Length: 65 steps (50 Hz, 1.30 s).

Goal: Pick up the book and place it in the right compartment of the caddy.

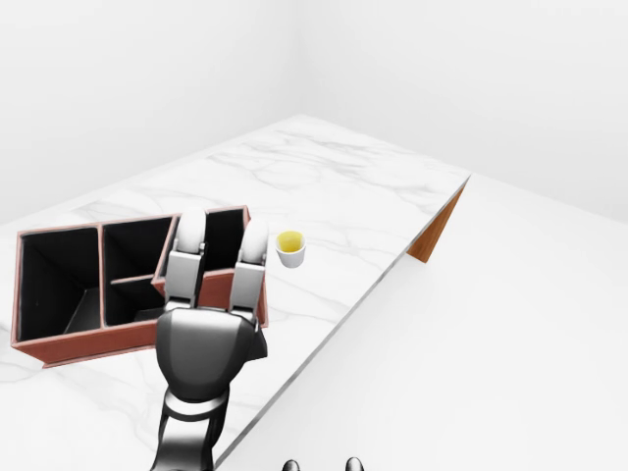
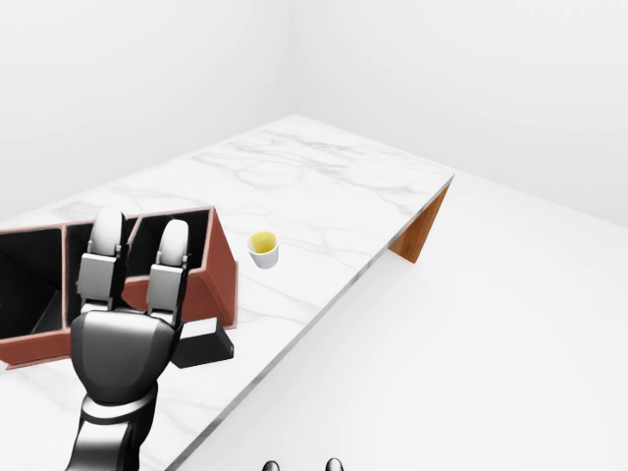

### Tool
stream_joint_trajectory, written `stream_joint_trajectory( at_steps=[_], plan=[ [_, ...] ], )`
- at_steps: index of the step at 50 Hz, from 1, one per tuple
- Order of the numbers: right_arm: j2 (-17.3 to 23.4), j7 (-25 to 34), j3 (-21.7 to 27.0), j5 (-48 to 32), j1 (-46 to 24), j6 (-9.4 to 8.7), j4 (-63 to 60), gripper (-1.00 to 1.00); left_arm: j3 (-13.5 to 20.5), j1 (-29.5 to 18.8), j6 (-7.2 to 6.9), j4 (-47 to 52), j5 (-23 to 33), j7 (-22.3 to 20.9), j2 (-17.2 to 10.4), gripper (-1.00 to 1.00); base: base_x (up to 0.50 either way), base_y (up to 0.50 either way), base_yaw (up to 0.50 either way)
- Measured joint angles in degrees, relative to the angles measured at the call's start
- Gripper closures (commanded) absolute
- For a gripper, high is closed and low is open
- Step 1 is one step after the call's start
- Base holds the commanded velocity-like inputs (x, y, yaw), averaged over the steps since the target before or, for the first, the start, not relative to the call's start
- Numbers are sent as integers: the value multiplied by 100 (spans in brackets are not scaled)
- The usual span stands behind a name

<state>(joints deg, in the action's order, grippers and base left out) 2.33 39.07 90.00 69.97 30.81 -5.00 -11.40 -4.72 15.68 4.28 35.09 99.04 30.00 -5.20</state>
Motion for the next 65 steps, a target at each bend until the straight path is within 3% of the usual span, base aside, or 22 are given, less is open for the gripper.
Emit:
stream_joint_trajectory(
  at_steps=[17, 41, 52, 65],
  plan=[
    [-15, 93, 0, 19, 12, 0, 3, -100, 59, 235, 72, -158, -273, 0, -43, -100, 0, 0, 0],
    [-9, 93, 0, -66, 17, 0, 83, -100, 874, 650, 72, -116, -930, 0, 114, -100, 0, 0, 0],
    [-1, 93, 0, -86, 24, 0, 109, -100, 1122, 822, 72, -459, -825, 0, 164, -100, 0, 0, 0],
    [-3, 93, 0, -124, 15, 0, 117, -100, 1007, 1051, 72, -1040, -484, 0, 75, -100, 0, 0, 0]
  ],
)
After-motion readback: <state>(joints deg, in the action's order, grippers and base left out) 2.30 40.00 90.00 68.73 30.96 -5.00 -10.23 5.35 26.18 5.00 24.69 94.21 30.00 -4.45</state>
